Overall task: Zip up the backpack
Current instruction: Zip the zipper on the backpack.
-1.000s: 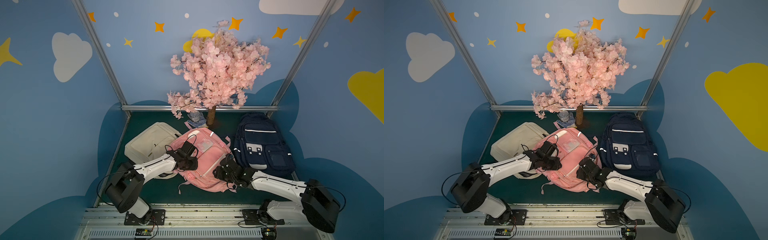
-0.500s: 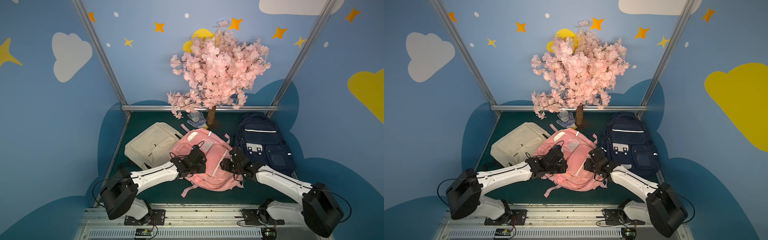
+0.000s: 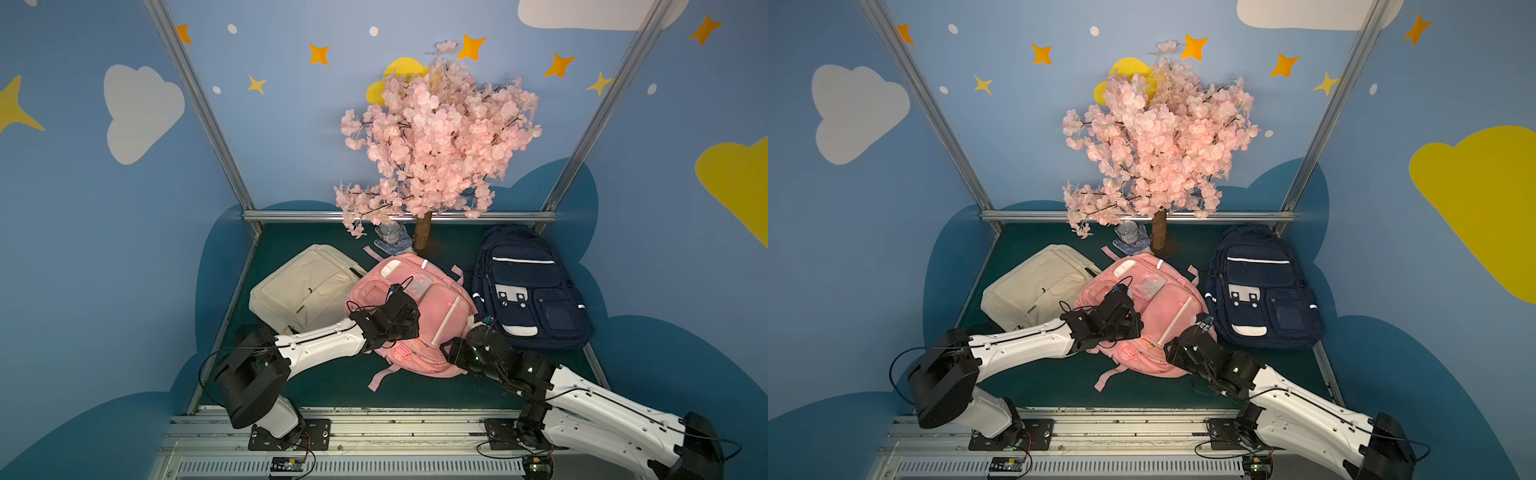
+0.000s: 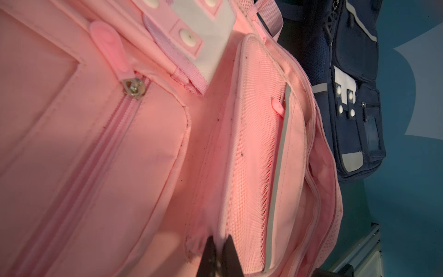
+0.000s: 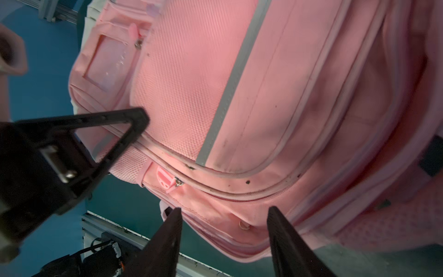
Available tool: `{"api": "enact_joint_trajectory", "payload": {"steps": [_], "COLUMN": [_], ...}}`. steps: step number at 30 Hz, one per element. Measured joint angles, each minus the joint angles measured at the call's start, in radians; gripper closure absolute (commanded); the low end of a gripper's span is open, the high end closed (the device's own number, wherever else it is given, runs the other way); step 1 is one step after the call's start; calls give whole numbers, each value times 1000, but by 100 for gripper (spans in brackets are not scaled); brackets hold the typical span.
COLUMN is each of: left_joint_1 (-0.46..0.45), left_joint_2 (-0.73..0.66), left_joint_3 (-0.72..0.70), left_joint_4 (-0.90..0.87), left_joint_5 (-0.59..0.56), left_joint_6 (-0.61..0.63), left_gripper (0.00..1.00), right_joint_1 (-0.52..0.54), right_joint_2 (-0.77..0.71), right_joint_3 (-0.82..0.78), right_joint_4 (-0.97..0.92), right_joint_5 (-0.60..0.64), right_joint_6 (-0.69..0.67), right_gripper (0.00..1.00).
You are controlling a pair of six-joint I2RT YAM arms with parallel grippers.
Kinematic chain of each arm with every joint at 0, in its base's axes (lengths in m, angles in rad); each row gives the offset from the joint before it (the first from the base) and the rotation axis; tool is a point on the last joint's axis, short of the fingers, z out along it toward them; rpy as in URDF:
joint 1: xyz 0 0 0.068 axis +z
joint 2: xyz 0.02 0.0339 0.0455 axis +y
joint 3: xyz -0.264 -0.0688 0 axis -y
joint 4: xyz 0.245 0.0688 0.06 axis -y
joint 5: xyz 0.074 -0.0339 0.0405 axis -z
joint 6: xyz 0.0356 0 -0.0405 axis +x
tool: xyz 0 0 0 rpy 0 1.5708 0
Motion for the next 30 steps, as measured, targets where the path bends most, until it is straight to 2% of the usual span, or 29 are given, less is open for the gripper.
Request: {"api": "enact_joint_trajectory", "payload": {"steps": [5,12,18,23,25,30], "left_joint_1": [0,-2,-10,-12,-11,-7], "left_joint_2": [-7,-27,-52,-92,-113,-143], "left_joint_3": [-29,-71,-90,-134,-160,-191], "left_joint_4": [33,89,111,153,175,183], "left_joint_5": [5,11,5,-1,-5,-6], "left_joint_6": [-7,-23,-28,-43,-57,-93], "left_gripper": [97,97,97,97,97,97], "right_joint_1": [77,87,97,109,113,121], "right_joint_2": [134,276,323,323,328,396], "right_joint_3": [-30,-4,-32,-39,-39,-38], "right_joint_4": [192,368,453,484,503,579], "right_joint_5": [13,82,151,189,195,210], "right_joint_6": [60,148,304,356,361,369], "right_gripper": [46,51,51,51,53,67]}}
